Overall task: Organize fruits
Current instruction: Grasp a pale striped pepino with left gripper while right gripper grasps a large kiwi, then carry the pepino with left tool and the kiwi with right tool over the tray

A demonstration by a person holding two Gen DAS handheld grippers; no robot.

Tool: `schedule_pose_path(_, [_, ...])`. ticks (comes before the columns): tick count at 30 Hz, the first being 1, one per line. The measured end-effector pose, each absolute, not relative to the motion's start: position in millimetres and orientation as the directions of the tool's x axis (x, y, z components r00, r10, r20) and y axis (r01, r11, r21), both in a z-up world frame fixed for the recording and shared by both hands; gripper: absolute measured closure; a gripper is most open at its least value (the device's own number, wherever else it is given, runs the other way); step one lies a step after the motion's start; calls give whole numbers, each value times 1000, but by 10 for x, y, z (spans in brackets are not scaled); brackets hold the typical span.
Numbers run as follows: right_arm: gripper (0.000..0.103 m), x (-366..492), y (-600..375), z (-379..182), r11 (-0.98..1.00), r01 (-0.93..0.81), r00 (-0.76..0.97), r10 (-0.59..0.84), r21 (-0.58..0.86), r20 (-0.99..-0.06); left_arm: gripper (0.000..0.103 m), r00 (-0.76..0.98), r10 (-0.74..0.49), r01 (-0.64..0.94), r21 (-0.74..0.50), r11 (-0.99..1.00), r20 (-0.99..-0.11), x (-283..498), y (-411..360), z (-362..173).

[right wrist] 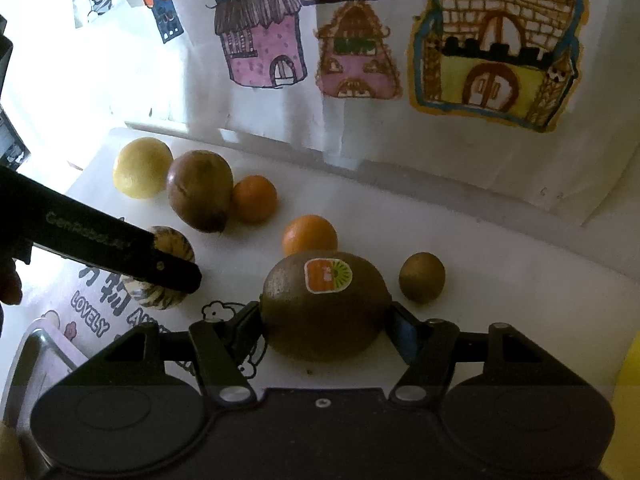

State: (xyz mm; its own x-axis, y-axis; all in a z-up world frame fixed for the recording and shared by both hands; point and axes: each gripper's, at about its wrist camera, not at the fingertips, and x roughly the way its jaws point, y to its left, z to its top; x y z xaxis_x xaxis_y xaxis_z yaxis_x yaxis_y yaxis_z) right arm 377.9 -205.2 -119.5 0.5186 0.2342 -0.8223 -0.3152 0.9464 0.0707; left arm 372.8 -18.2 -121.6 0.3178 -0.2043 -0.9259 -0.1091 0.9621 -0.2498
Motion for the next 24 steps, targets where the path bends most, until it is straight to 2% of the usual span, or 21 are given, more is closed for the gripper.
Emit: schedule_pose_path(24, [37, 3323, -2029, -1095, 944, -303, 568, 287, 128, -771, 47, 349, -215, -103, -265, 959, -912, 3259, -42, -1082])
